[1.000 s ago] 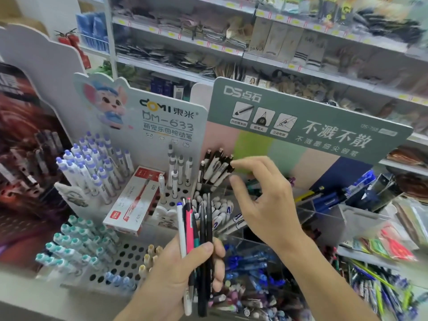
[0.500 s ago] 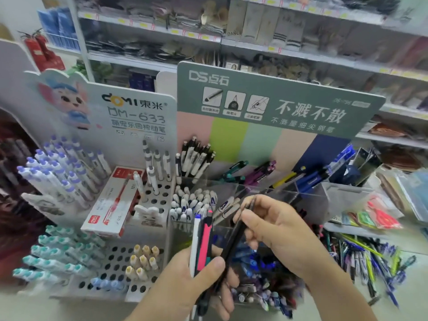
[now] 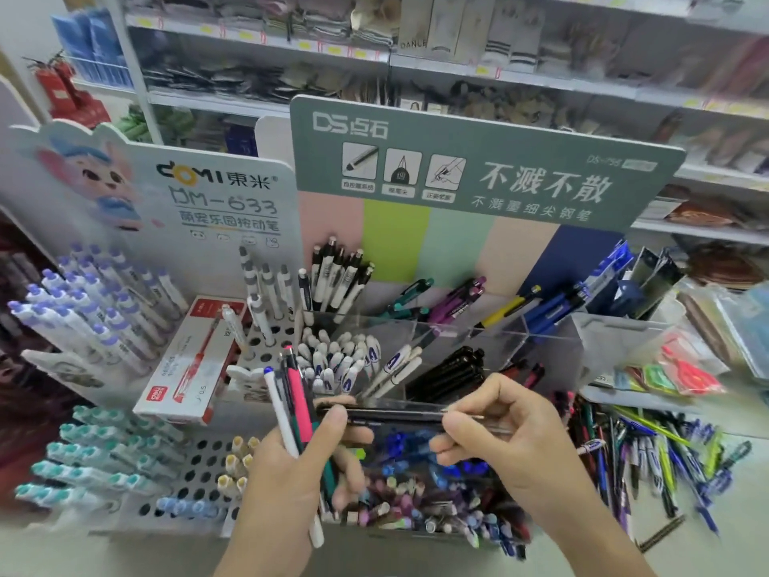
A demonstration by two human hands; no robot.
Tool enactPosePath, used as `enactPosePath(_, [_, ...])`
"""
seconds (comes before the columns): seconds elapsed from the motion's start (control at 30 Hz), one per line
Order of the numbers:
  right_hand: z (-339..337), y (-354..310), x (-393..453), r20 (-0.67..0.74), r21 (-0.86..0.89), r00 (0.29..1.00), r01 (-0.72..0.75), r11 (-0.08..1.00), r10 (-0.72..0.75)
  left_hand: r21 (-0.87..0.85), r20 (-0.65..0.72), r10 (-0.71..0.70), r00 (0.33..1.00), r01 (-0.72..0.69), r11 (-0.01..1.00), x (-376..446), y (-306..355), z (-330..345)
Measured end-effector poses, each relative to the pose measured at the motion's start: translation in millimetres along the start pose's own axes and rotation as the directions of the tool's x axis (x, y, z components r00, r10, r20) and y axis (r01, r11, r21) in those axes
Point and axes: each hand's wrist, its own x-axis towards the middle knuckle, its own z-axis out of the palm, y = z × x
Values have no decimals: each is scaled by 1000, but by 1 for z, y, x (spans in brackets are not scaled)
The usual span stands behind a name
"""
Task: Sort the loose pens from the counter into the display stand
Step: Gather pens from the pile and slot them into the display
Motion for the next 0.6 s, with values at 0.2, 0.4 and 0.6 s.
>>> enactPosePath(0.2, [-32,4,3,324,-484,889,-139,864,325,466,199,-3,980,-92,880,8,7,1])
enactPosePath(0.4, [-17,6,8,502,-642,812,120,757,297,638,377,-61,924,-211,740,10,15,20])
enactPosePath(0.6, [-20,1,10,295,-488,949,52,871,108,357,255,49,966,-142,923,14,4,27])
